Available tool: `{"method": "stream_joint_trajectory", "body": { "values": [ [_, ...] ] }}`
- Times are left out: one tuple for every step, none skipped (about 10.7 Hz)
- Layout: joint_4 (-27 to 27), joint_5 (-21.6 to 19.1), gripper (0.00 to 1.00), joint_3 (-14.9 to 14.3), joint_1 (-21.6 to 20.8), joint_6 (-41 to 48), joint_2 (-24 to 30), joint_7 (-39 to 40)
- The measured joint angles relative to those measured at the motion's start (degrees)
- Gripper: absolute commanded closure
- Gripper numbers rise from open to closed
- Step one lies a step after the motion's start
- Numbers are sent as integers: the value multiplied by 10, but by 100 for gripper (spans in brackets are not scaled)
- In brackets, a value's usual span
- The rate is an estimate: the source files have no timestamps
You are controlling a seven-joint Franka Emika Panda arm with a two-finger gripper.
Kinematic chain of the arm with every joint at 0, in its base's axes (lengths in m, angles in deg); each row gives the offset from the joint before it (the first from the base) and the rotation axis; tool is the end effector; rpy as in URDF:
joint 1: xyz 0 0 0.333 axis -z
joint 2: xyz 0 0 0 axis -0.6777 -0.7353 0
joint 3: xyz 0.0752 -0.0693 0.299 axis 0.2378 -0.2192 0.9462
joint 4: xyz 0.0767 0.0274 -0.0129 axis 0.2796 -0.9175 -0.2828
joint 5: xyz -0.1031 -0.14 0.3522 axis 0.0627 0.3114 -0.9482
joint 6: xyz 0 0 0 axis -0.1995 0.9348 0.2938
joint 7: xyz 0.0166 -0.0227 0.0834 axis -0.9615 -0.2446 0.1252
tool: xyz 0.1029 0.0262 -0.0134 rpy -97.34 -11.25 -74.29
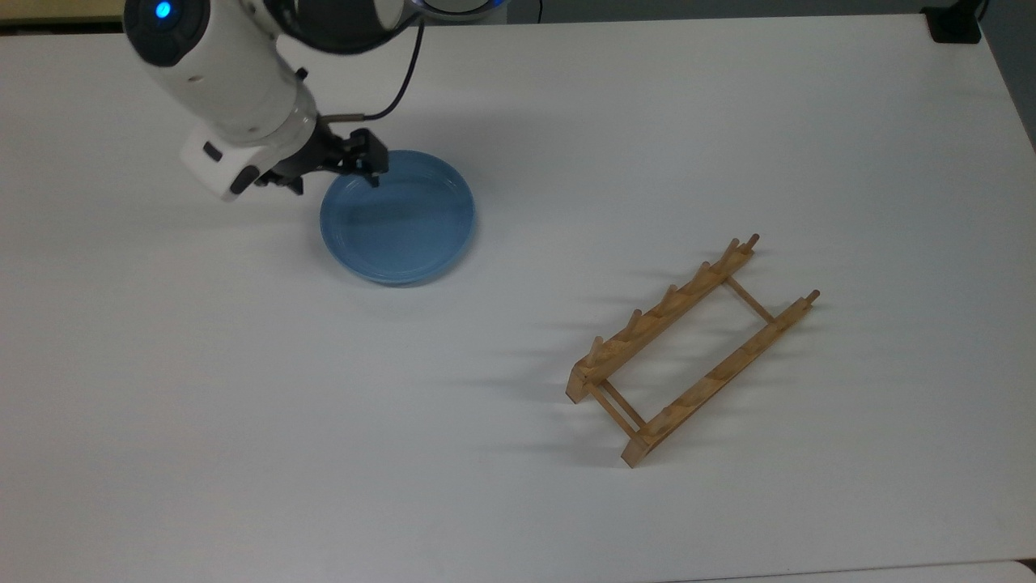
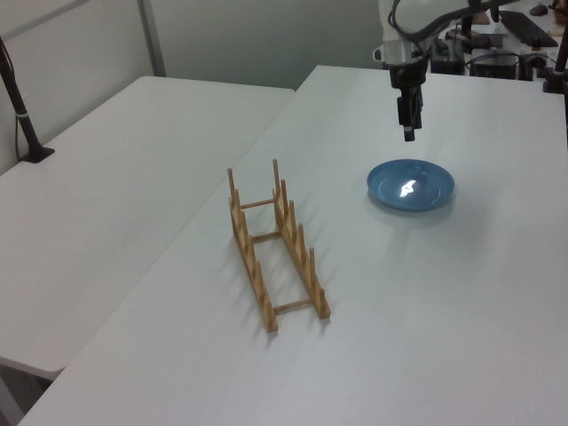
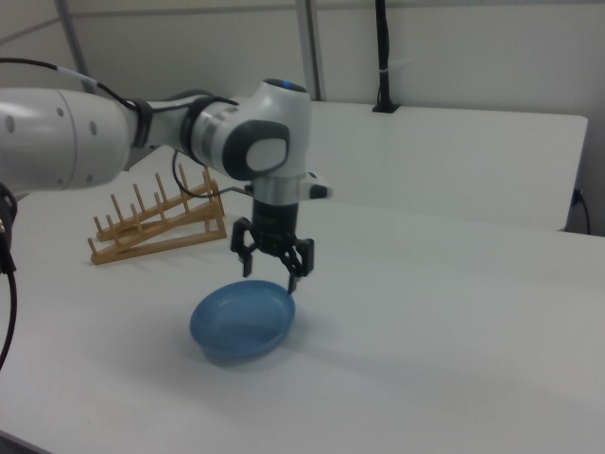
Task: Place plate in plate rack
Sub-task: 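Move the open gripper down to the rim of the blue plate, then close the gripper on the plate rim and tilt the plate up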
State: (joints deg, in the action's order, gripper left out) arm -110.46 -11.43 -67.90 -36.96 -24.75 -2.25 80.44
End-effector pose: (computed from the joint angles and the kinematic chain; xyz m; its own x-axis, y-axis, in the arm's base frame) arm 0.6250 -0.1211 0.3976 0.9758 0.0924 -0.1981 0.0661 -0.9886 -0.1356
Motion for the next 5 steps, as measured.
{"method": "stream_joint_trajectory", "body": {
  "values": [
    [0,0,15,-10,2,-9,-11,24],
    [0,0,18,-16,4,-10,-23,43],
    [-1,0,19,-17,6,-23,-37,53],
    [-2,0,22,-17,6,-39,-50,55],
    [-2,0,24,-18,6,-48,-58,56]
  ]
}}
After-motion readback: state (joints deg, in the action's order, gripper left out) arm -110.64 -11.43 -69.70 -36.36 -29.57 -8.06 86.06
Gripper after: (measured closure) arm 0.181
